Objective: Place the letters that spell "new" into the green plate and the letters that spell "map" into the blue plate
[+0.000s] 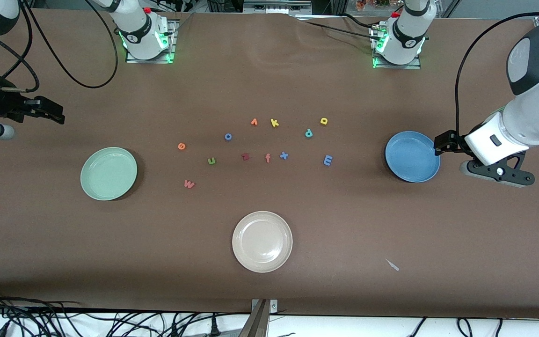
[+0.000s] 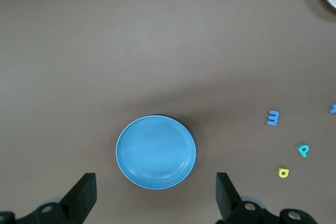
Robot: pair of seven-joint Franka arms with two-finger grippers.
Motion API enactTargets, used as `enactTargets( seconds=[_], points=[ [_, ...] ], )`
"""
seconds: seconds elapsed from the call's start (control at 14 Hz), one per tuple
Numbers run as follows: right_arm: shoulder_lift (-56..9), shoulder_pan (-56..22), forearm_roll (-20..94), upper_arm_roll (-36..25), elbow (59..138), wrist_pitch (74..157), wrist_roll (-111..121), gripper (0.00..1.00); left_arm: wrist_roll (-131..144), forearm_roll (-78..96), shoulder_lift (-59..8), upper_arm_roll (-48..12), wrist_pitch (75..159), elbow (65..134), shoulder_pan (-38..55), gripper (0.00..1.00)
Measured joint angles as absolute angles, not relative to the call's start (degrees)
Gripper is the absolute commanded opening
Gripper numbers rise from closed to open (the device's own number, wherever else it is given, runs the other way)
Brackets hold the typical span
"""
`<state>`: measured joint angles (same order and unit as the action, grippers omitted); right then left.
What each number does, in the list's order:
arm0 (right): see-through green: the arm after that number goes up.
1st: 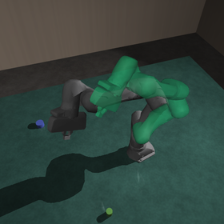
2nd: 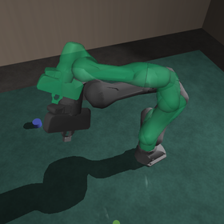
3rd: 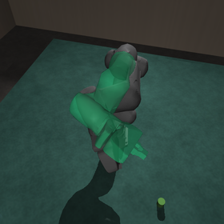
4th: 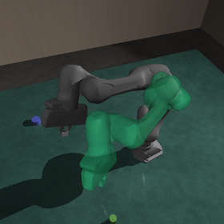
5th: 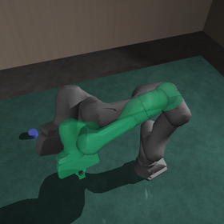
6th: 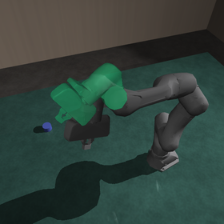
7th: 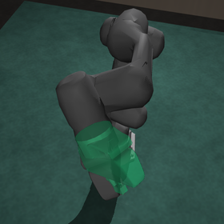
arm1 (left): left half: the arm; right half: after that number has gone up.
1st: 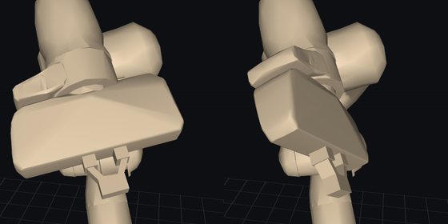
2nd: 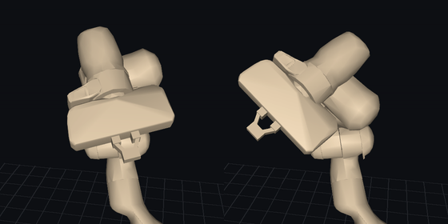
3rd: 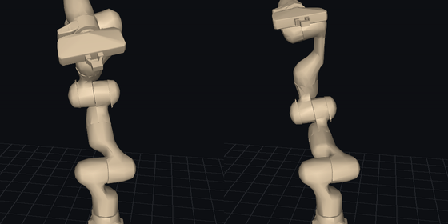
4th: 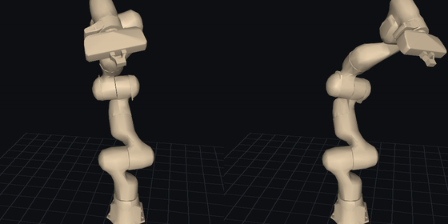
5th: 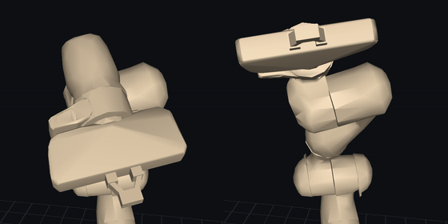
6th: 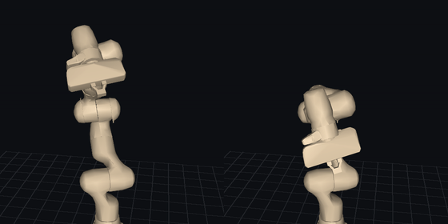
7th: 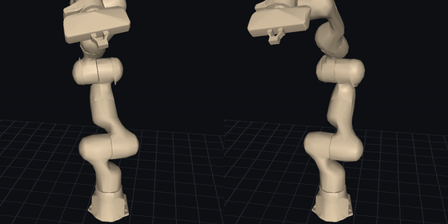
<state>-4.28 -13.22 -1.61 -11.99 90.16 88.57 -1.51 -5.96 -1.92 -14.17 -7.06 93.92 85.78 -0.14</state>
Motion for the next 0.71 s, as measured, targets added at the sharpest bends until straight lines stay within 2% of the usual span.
enactTargets(
  seconds=[0.43,0.71],
  points=[
    [-4.5,-13.6,-1.6,-11.9,90.2,88.6,-1.5,1.0,-6.0,-1.9,-15.9,-7.8,93.5,85.9,0.4,1.0],
    [-4.7,-13.6,-1.5,-11.9,90.2,88.6,-1.5,1.0,-5.5,0.7,-18.5,-11.2,93.5,86.3,1.2,1.0]
  ],
)
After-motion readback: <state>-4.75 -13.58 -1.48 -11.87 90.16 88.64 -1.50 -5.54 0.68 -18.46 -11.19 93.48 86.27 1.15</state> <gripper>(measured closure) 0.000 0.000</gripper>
